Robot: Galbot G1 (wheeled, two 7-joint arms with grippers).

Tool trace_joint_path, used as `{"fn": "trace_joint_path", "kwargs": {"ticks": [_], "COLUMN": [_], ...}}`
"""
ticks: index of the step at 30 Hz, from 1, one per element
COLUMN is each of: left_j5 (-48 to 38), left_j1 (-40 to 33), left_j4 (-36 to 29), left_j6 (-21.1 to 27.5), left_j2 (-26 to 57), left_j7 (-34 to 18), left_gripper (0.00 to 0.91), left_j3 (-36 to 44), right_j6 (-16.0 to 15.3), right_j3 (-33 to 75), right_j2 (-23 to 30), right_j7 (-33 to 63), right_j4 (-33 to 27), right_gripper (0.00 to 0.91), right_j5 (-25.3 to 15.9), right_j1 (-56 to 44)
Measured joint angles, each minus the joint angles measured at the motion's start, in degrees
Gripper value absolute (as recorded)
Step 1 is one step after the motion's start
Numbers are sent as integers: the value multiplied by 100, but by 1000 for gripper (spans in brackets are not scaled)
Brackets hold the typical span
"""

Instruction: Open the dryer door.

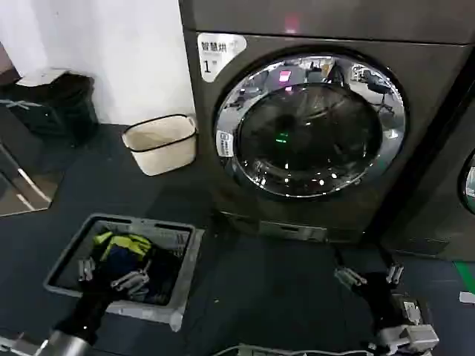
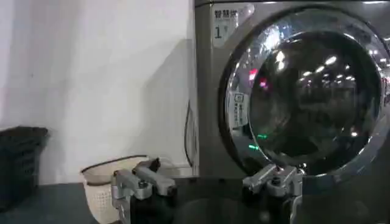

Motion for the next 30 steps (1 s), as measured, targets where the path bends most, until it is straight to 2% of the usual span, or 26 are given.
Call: {"fn": "trace_joint_path", "kwargs": {"ticks": [3, 6, 9, 11, 15, 18, 21, 30], "left_j5": [49, 71, 122, 126, 137, 177, 232, 369], "left_j1": [-6, -15, -19, -26, -52, -66, -62, -70], "left_j4": [-13, -79, -108, -112, -106, -85, -108, -168], "left_j6": [143, 289, 316, 336, 369, 395, 574, 545], "left_j2": [16, 39, 45, 42, 12, -29, -44, -80], "left_j7": [95, 165, 204, 202, 188, 179, 294, 344], "left_gripper": [907, 907, 907, 907, 907, 907, 907, 907], "left_j3": [35, 51, 48, 47, 77, 132, 132, 136], "right_j6": [-187, -484, -571, -515, -424, -430, -440, -386], "right_j3": [-31, -181, -357, -511, -945, -1393, -1856, -3026], "right_j2": [-382, -890, -1381, -1670, -2084, -2205, -2201, -1865], "right_j7": [-173, -229, -498, -717, -836, -882, -960, -1064], "right_j4": [-133, -335, -562, -760, -1229, -1637, -2019, -3197], "right_gripper": [907, 907, 907, 907, 907, 907, 907, 907], "right_j5": [538, 854, 1269, 1419, 1427, 1393, 1254, 976], "right_j1": [467, 990, 1461, 1755, 2356, 2943, 3514, 4908]}}
